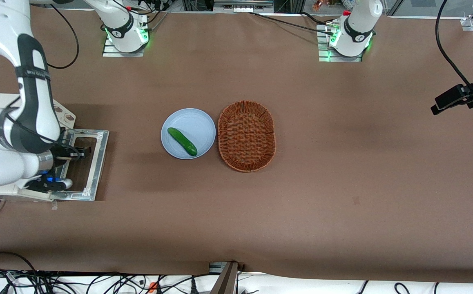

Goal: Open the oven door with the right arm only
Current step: 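Release the lowered door and lift the right gripper away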

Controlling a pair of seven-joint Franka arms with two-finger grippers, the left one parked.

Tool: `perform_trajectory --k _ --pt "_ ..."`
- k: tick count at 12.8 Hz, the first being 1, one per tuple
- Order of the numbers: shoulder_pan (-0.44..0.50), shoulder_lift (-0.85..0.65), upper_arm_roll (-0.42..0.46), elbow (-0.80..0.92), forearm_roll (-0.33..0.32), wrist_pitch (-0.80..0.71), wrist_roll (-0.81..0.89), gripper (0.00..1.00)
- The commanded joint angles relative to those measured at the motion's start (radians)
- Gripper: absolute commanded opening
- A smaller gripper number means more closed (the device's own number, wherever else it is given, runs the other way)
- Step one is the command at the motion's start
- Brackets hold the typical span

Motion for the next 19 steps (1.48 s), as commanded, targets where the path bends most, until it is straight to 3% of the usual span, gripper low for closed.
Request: perform_trajectory --k 1,14,19 --pt "0.004 -0.092 0.000 -0.029 -0.018 -0.039 -0.034 1.00" --pt "-0.001 -0.460 -0.014 -0.072 -0.024 -0.220 -0.035 1.00" --pt "-0.007 -0.508 -0.014 -0.075 -0.041 -0.216 -0.035 1.00"
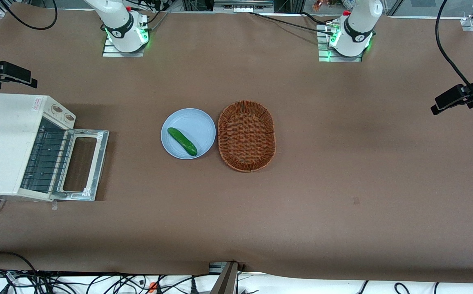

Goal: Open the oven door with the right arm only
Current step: 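Release the lowered door and lift the right gripper away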

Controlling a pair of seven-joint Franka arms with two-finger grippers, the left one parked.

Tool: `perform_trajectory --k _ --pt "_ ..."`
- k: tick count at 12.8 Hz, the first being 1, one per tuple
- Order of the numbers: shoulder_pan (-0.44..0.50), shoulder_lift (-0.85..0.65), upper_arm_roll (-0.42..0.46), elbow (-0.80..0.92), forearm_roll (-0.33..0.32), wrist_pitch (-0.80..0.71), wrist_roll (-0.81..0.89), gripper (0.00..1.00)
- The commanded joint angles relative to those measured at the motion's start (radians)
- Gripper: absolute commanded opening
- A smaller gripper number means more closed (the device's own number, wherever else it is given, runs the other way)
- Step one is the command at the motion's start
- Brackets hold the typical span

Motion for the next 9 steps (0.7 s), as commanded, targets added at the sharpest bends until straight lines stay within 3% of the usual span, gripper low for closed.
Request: perform_trajectory --k 1,9 --pt "-0.003 -0.018 -0.001 -0.026 -0.016 0.009 -0.015 1.00" --pt "0.001 -0.018 0.003 -0.024 -0.043 0.030 -0.010 1.00"
